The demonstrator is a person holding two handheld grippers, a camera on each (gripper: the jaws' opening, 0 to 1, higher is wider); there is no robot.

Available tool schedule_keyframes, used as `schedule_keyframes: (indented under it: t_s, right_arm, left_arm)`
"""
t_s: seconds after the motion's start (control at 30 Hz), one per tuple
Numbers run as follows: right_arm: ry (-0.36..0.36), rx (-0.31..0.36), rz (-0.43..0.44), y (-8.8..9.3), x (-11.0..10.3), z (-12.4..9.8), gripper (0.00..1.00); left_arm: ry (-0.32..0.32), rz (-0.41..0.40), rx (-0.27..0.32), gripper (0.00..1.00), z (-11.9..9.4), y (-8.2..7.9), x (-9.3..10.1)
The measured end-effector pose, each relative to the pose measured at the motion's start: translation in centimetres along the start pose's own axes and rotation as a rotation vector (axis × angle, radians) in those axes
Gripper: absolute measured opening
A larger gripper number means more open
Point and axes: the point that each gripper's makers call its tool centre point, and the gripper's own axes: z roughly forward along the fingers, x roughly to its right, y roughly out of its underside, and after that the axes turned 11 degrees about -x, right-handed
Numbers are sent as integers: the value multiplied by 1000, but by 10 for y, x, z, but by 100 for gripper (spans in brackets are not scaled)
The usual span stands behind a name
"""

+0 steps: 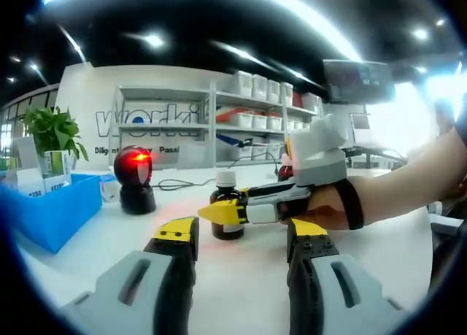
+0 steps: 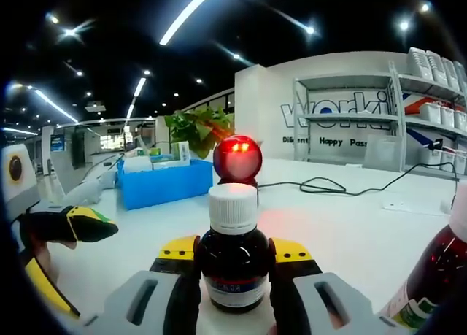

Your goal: Rotate the medicine bottle to make it face forward pick up the medicine bottle inspect the drug traceability code place the medicine on the table

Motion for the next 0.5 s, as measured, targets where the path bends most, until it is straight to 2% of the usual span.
schedule_keyframes:
  t_s: [0.07, 0.2, 0.37, 0.5]
  right_arm:
    - [-1, 10, 27, -3, 4, -2, 36]
    - [-12, 29, -21, -12, 1, -9, 47]
    - [-26, 50, -72, -26, -9, -24, 49]
    - [-48, 91, -29, -43, -9, -36, 49]
  left_arm:
    - [0, 2, -1, 39, 0, 0, 0]
    - [1, 5, -2, 39, 0, 0, 1]
    - [0, 7, -1, 39, 0, 0, 2]
    - [-1, 15, -3, 39, 0, 0, 3]
